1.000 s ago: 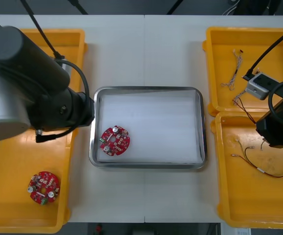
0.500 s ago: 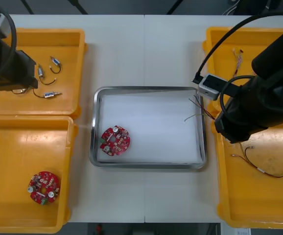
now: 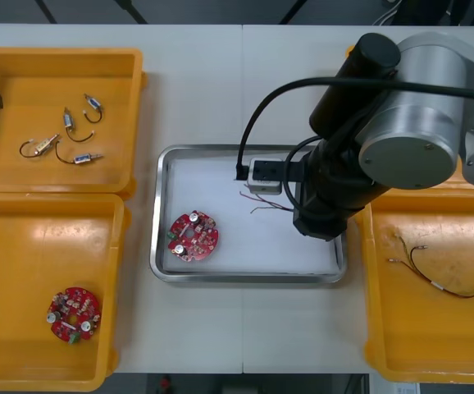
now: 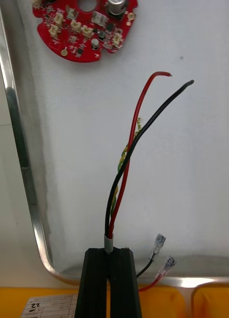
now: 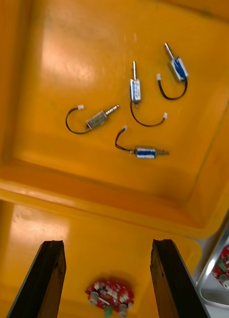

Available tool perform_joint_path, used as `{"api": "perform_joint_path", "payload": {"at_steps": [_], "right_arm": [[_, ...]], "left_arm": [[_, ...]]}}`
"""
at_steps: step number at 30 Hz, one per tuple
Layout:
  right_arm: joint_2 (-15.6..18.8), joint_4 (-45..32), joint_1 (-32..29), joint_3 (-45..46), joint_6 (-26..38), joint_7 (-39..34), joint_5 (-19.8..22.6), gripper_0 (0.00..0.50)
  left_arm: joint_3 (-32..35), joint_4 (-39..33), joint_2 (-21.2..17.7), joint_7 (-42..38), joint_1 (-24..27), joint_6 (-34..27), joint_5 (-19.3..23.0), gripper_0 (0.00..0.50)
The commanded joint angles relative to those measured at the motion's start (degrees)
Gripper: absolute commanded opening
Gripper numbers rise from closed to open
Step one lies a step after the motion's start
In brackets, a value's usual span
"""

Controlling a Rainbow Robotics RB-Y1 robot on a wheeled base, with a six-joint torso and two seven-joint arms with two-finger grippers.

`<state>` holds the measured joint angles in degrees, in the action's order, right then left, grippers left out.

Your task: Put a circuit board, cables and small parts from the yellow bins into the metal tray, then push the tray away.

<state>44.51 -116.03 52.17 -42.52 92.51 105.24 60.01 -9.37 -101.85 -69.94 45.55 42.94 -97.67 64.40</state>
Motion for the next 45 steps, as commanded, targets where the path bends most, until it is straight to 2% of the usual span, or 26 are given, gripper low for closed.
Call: {"api": "perform_joint_path", "payload": {"at_steps": [1,3,9,18,22,24,25,26,28,30,39,45], "right_arm": [[-1.7,0.2,2.0,-5.2,-1.8,0.6,-1.7,0.0],[-2.1,0.3,2.0,-7.8,-2.0,0.6,-3.3,0.0],[-3.6,0.7,1.4,-14.0,-3.5,0.0,-8.7,0.0],[-6.3,5.1,-0.1,-16.9,-6.6,0.4,-14.2,0.0],[-6.5,5.5,-0.6,-16.9,-7.2,0.4,-14.9,0.018],[-6.4,5.5,-0.7,-16.9,-7.3,0.2,-15.0,0.054],[-6.4,5.5,-0.8,-16.9,-7.3,0.1,-15.1,0.131],[-6.4,5.5,-0.8,-16.9,-7.4,0.1,-15.1,0.176],[-6.4,5.5,-0.8,-16.8,-8.1,0.1,-15.1,0.428],[-6.2,5.5,-0.8,-16.9,-8.2,-0.2,-15.1,0.5],[-4.4,3.6,-0.8,-14.7,-7.9,-1.4,-14.3,0.5],[-2.0,2.1,-0.9,-9.1,-5.8,-2.8,-9.0,0.5]], "left_arm": [[1.8,6.5,-2.8,13.8,2.2,5.3,-1.7,0.5],[1.8,10.2,-2.4,17.6,2.1,8.6,-2.0,0.5],[-0.3,15.0,-2.2,27.4,2.2,13.8,-1.7,0.5],[-8.2,16.6,-1.5,40.0,2.2,24.0,-0.8,0.5],[-11.3,17.0,-0.2,44.1,2.2,27.3,-0.9,0.5],[-12.6,18.0,0.8,47.7,2.2,28.6,-0.9,0.5],[-13.2,18.7,1.3,49.7,2.2,29.0,-0.9,0.5],[-13.4,19.1,1.6,50.8,2.2,29.4,-0.9,0.5],[-14.2,20.7,2.4,55.0,2.3,30.8,-0.9,0.5],[-14.5,22.1,2.9,58.2,2.2,31.3,-0.9,0.5],[-16.3,25.8,5.1,67.4,2.3,35.5,-0.9,0.5],[-21.7,26.2,5.2,70.7,2.5,42.3,-1.6,0.5]]}}
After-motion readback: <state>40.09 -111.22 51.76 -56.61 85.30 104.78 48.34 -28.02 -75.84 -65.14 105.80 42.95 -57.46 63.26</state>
